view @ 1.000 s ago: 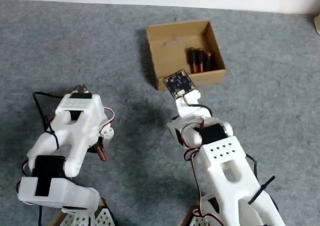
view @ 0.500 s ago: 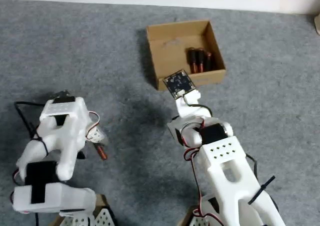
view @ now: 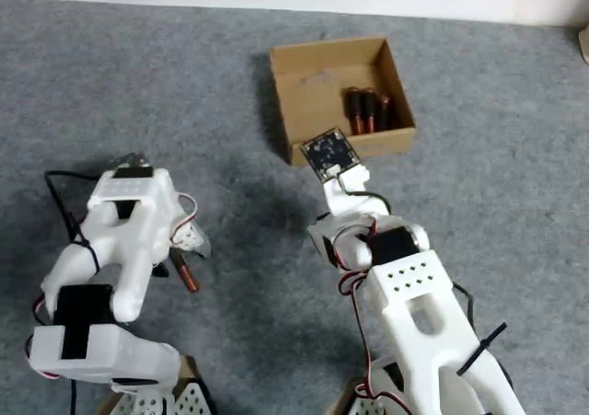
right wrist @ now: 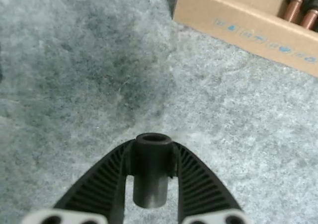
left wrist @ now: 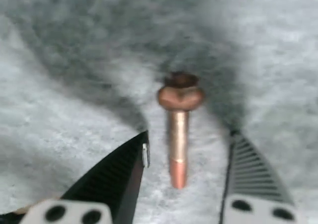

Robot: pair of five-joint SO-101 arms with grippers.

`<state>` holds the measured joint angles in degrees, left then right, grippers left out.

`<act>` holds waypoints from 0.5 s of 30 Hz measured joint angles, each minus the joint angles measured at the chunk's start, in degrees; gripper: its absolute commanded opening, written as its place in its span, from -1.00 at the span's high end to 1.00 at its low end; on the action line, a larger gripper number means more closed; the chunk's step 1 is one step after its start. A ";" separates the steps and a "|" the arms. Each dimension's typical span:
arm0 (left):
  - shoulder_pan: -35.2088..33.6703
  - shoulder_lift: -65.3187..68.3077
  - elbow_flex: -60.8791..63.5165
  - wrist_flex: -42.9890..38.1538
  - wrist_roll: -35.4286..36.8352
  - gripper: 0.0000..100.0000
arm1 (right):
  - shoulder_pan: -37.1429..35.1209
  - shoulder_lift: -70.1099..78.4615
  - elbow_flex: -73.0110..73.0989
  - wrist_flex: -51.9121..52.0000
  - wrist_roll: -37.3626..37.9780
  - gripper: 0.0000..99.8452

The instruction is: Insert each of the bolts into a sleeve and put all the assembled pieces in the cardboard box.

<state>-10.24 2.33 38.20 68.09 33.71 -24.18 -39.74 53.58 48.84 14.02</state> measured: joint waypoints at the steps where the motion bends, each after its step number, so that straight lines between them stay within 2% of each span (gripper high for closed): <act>1: 0.00 0.00 -0.18 0.00 0.00 0.75 | 0.00 0.00 0.00 0.00 0.00 0.99; 5: 0.09 0.00 -0.44 -0.26 0.09 0.96 | 0.00 0.00 0.00 0.00 0.00 0.99; 15: 0.00 0.09 -0.26 -0.35 -0.18 0.99 | 0.00 0.00 0.00 0.00 0.00 0.99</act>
<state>-10.24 2.42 37.93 67.74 33.54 -24.18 -39.74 53.58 48.84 14.02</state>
